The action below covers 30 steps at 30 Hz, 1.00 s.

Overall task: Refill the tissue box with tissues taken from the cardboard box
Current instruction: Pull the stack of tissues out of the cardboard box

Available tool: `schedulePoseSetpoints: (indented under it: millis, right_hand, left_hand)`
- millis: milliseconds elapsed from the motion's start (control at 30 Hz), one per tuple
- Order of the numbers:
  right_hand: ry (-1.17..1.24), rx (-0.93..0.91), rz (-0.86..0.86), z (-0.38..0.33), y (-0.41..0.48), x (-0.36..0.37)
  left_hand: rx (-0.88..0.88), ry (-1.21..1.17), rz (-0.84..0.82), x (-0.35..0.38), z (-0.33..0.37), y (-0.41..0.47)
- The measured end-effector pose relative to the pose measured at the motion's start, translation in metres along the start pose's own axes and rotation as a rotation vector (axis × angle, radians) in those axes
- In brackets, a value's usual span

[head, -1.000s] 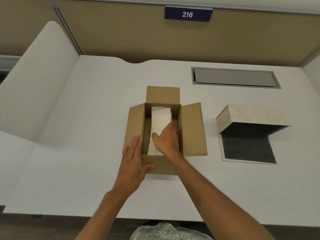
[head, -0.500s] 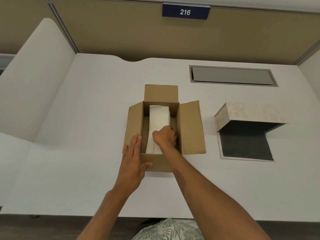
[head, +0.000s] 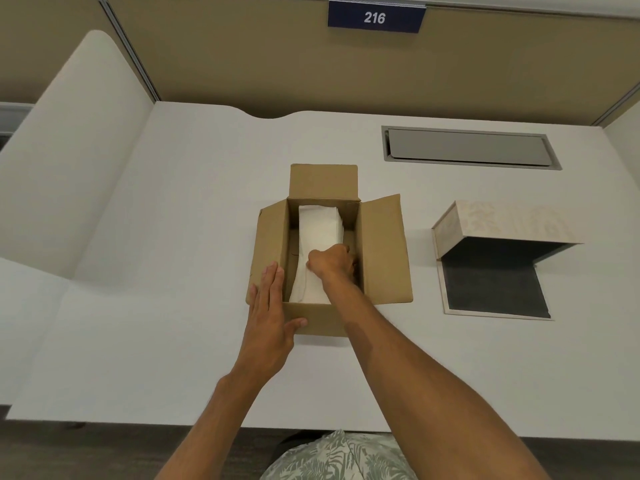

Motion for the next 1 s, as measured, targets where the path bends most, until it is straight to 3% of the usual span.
schedulePoseSetpoints:
  millis: [367, 1000]
  right_hand:
    - [0.247, 0.109, -0.114, 0.008, 0.006, -0.004]
    - [0.512, -0.233, -0.188, -0.007, -0.009, -0.018]
  left_hand:
    - [0.003, 0.034, 0.027, -0.005, 0.009, 0.001]
    - [0.025, 0.088, 0.049, -0.004, 0.016, 0.001]
Point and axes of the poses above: each hand's wrist, its own y-axis towards the middle knuckle, its own x-axis out of the palm, z = x × y, the point moved 7 cm from there along y, towards the middle knuckle, and after that the axes turned 1 degree about z, right-handed, at the moved point
